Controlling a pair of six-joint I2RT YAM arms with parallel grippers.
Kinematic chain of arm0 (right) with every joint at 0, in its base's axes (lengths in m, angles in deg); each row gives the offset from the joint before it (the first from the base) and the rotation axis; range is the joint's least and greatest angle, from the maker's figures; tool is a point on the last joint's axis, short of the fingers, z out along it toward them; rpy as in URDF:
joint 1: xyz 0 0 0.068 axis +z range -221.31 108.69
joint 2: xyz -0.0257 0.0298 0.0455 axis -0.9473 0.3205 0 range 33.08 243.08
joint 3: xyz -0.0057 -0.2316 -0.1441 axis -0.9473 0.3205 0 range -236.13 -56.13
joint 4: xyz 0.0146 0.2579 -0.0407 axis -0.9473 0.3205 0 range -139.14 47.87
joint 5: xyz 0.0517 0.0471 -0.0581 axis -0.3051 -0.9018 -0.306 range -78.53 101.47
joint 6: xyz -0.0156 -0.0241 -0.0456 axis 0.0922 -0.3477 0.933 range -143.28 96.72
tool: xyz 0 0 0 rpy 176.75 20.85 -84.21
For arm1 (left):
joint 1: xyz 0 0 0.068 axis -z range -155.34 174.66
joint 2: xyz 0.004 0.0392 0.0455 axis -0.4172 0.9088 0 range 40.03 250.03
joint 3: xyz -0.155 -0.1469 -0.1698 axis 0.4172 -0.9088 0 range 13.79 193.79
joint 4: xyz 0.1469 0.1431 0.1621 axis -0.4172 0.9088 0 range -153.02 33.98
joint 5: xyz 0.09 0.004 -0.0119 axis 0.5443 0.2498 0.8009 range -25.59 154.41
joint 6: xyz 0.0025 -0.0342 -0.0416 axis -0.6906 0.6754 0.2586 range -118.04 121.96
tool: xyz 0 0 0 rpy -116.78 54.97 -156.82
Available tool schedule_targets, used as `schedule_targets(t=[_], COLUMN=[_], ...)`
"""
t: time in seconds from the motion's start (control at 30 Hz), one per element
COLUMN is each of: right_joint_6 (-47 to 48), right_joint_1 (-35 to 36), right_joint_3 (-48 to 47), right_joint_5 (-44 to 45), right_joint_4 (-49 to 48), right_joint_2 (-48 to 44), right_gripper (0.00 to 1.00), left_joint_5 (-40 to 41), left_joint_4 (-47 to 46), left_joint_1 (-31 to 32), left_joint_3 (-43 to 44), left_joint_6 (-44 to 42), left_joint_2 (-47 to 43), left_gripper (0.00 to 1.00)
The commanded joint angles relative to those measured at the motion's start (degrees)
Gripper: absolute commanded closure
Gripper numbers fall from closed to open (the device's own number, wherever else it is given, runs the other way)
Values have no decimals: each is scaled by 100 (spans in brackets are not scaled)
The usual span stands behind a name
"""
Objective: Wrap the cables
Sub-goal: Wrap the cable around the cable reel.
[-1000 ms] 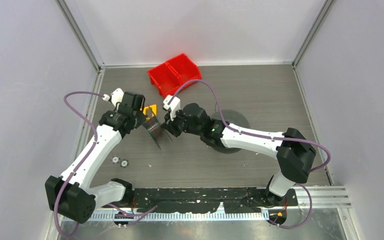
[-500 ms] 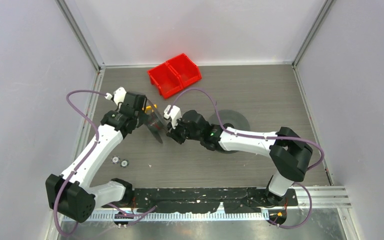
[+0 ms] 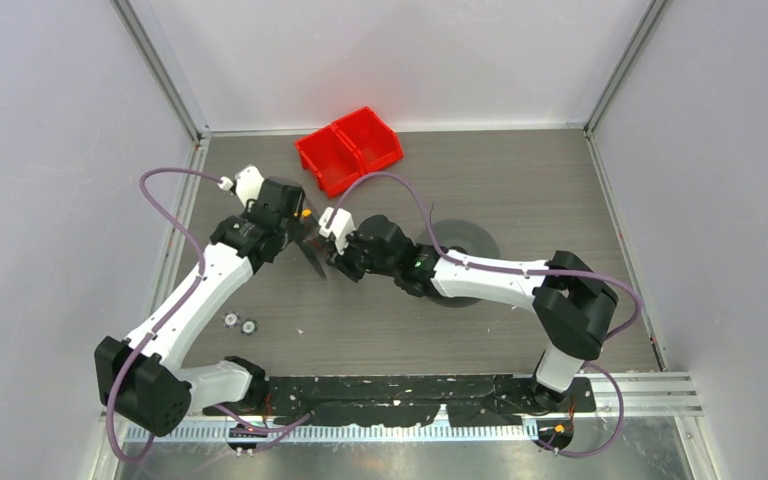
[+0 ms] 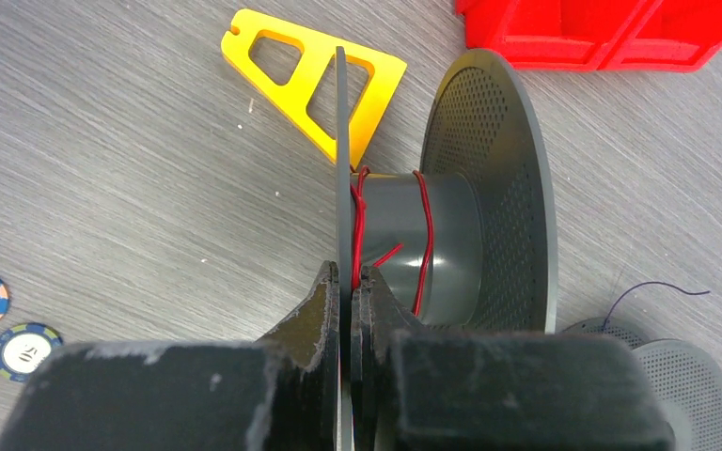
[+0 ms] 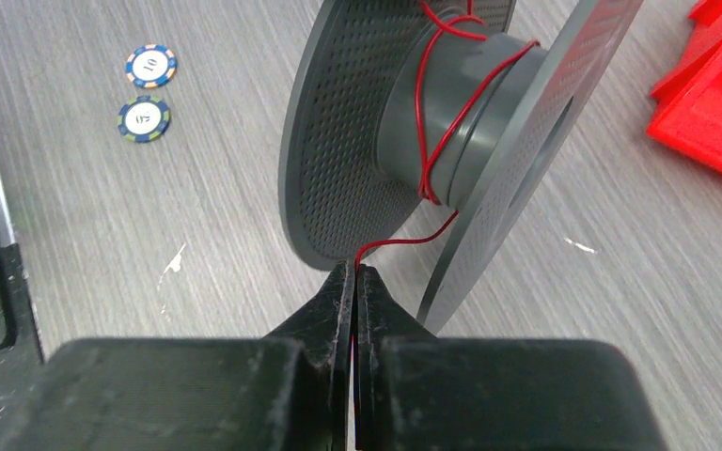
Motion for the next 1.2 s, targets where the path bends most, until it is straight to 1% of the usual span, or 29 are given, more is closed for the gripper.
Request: schedule_targets(t=[0.0,0.1,0.2,0.33,0.5,0.7,0.77,0.83,0.87,0.9,0.93,0.97,1.03,1.1,1.17], right_joint_6=[416,564,726,846,727,588,546,516,508,502,493,486,451,418,444], right_joint_1=[26,31,36,43,109,135,142,144,149,151,159,165,178,178,179], right_joint_3=[-347,-357,-356,-365,-251,-171,-125,-79,-54,-38,2,30,116,228,386], right_joint_5=[138,204,198,-3,-219,-182,-150,-104,-50,-21,43,83,201,336,501], right_joint_4=[-536,-694,-680,-423,-73,-45,-56,-86,-88,-90,-96,-103,-156,-256,-490], right_joint_2=[189,240,173,26,-205,-184,-196,-207,-200,-194,-184,-176,-192,-237,-292], right_gripper=[93,94,94,94,94,94,94,94,94,94,94,94,94,94,94], left_joint_5=[451,99,-182,-590,-1178,-1373,-1412,-1385,-1365,-1371,-1382,-1417,-1639,-1876,-1937], left_joint_4=[-557,-592,-307,32,345,88,146,277,351,377,365,273,-321,-1361,-2311], left_joint_1=[69,67,66,65,67,59,58,58,58,58,58,58,50,21,-10], left_joint_3=[33,16,144,311,501,150,159,212,238,238,212,55,-489,-1221,-1850], left_joint_6=[-112,-226,-267,-478,-894,-779,-792,-802,-795,-768,-691,-486,-120,318,735], left_joint_2=[-116,-147,-120,-51,78,-37,-5,34,49,58,43,-8,-256,-713,-1018], left_gripper=[100,100,100,100,100,100,97,96,96,99,100,100,100,100,100])
